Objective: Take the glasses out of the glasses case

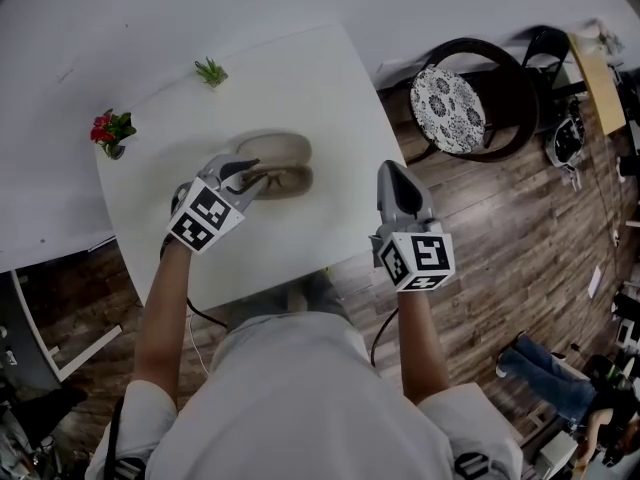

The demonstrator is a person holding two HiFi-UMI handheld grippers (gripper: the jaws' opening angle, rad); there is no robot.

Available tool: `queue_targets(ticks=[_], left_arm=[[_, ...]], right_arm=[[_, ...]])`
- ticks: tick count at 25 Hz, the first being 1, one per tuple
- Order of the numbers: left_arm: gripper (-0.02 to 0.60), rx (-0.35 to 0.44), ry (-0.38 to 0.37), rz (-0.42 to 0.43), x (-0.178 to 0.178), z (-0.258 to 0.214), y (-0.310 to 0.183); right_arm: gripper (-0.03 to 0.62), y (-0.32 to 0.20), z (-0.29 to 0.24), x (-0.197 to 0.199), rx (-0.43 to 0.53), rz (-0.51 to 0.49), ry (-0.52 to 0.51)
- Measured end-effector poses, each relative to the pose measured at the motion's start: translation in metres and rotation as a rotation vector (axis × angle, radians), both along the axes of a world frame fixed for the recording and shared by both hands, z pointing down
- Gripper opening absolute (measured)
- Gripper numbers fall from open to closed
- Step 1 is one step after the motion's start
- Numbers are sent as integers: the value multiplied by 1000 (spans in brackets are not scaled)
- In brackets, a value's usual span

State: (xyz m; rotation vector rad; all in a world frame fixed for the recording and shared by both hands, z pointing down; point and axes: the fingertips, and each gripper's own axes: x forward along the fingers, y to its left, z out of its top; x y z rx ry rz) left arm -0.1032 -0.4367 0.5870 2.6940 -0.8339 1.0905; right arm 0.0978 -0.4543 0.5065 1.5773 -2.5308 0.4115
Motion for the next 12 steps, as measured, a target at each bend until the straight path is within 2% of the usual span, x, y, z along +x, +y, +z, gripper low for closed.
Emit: queue_targets(ticks=[5, 12], left_arm=[[114, -66, -120, 93, 4, 34, -3], [114, -133, -158, 124, 11, 67, -16]], right_arm=[[3, -4, 9, 0, -17, 3, 2], [3, -9, 18, 4, -33, 20, 1]])
